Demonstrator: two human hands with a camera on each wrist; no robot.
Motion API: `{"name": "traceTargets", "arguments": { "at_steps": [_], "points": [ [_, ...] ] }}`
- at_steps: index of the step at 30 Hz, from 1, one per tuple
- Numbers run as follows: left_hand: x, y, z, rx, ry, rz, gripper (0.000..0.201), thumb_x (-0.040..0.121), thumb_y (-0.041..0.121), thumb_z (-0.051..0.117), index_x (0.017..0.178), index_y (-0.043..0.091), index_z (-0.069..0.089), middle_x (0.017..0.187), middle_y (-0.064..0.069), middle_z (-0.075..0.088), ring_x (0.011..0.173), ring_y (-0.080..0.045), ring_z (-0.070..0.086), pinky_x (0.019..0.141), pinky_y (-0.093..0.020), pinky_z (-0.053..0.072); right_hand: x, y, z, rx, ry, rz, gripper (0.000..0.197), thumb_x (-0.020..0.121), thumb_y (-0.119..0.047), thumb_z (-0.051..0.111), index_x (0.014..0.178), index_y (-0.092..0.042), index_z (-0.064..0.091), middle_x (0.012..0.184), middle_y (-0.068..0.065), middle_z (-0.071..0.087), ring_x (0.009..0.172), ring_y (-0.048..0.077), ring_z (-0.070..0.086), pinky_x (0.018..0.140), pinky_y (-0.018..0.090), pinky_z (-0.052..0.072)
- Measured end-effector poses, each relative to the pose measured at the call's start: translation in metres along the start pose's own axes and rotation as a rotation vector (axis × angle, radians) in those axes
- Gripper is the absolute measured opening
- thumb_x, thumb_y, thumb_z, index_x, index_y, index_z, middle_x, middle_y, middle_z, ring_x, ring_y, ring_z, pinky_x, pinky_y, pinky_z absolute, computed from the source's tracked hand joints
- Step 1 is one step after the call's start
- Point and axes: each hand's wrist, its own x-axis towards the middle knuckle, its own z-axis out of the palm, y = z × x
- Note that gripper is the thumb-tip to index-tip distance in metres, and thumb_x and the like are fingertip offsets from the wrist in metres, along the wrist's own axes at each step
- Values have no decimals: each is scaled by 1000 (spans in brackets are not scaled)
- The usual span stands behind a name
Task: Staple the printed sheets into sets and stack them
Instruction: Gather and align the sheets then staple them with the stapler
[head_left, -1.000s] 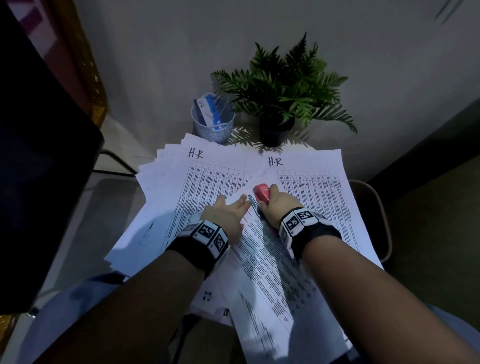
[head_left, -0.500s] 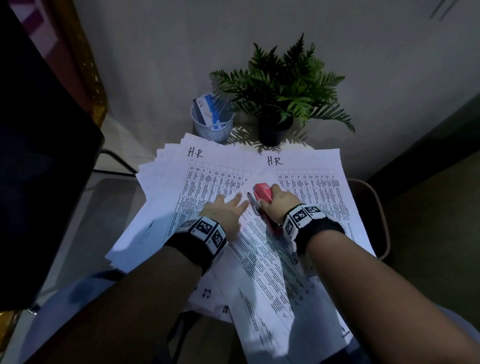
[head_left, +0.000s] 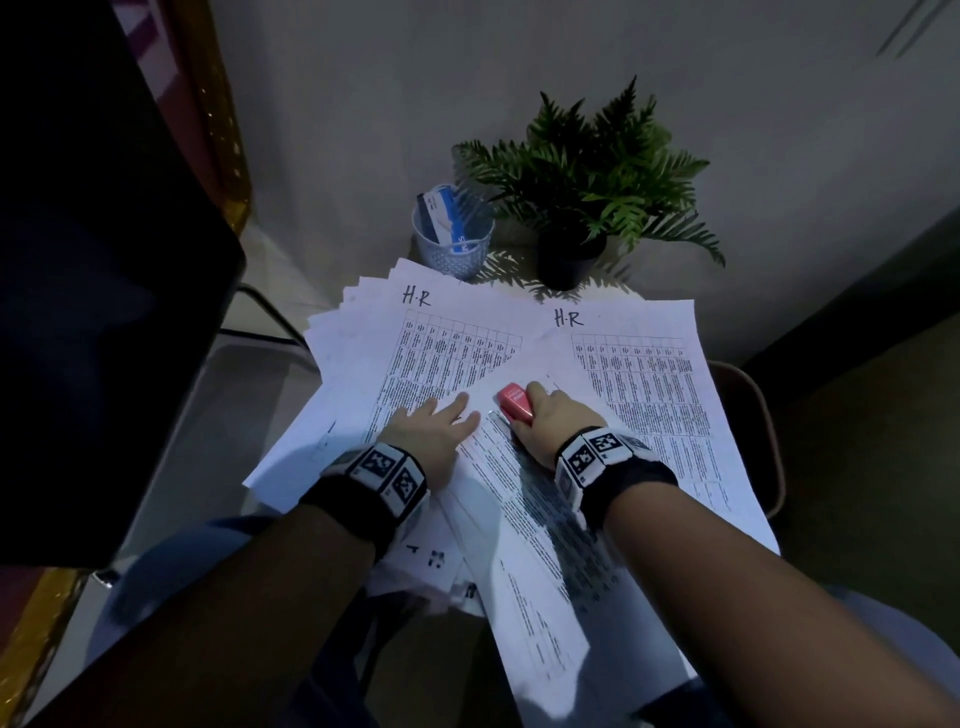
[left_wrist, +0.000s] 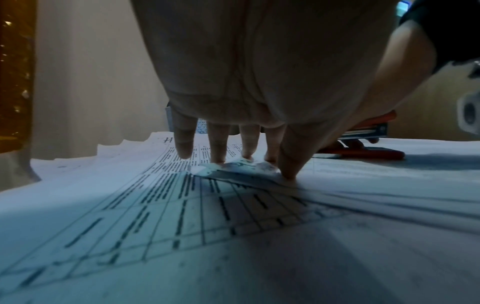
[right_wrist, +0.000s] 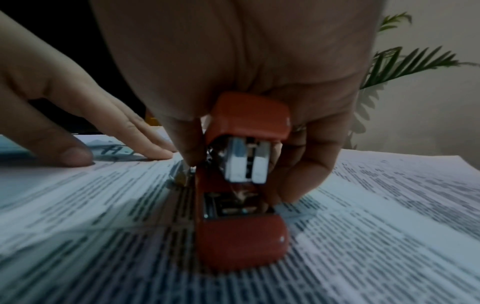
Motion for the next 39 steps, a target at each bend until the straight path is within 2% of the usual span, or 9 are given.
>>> {"name": "traceTargets", "arguments": {
  "at_steps": [2, 6, 11, 20, 26, 29, 36, 39],
  "points": [
    [1, 1, 1, 10, -3, 3, 66, 95, 14, 42, 150, 28, 8, 159, 5, -3, 144, -29, 12, 113, -48, 21, 2, -6, 3, 9, 25, -6, 41, 95, -41, 43, 127, -17, 35, 118, 14, 53, 102, 33, 58, 75, 37, 44],
    [3, 1, -1, 14, 3, 4, 64, 96, 18, 44, 149, 29, 10, 159, 7, 1, 144, -28, 14, 113, -49, 18, 5, -13, 7, 31, 46, -1, 40, 94, -42, 42, 123, -16, 36, 114, 15, 54, 100, 34, 58, 79, 40, 48],
    [5, 1, -4, 23, -15, 1, 65, 96, 20, 46, 149, 31, 10, 159, 7, 1, 144, -28, 14, 114, -50, 14, 5, -11, 10, 32, 71, -3, 39, 95, -42, 41, 123, -16, 35, 114, 16, 53, 100, 35, 58, 77, 40, 47],
    [10, -2, 0, 29, 12, -4, 64, 93, 19, 50, 146, 32, 16, 158, 10, 6, 139, -27, 22, 111, -50, 22, 13, -18, 8, 87, 55, 5, 39, 96, -39, 41, 123, -12, 34, 109, 16, 56, 95, 33, 59, 67, 33, 39],
    [11, -1, 4, -3, 29, -17, 70, 92, 17, 51, 147, 33, 11, 158, 12, 5, 140, -27, 20, 110, -51, 21, 16, -11, -1, 121, -2, -44, 38, 95, -37, 44, 120, -9, 36, 104, 15, 63, 92, 31, 61, 68, 31, 38],
    [11, -1, 5, -11, 29, -29, 72, 91, 17, 52, 147, 35, 10, 158, 13, 5, 141, -26, 19, 111, -54, 17, 15, -12, -4, 100, -21, -49, 40, 96, -37, 44, 122, -8, 35, 106, 14, 62, 95, 31, 61, 70, 31, 40],
    [12, 1, 3, 0, 25, -48, 74, 91, 17, 53, 147, 36, 8, 158, 15, 4, 141, -26, 19, 112, -53, 18, 14, -8, -10, 115, -47, -74, 42, 96, -36, 45, 125, -7, 35, 112, 16, 62, 100, 32, 60, 73, 31, 40],
    [12, 2, 2, 7, 23, -54, 75, 92, 16, 53, 148, 35, 7, 158, 15, 4, 141, -26, 18, 112, -53, 18, 15, -6, -12, 135, -56, -72, 44, 96, -38, 45, 126, -8, 36, 112, 16, 62, 99, 31, 60, 79, 35, 47]
  ]
}}
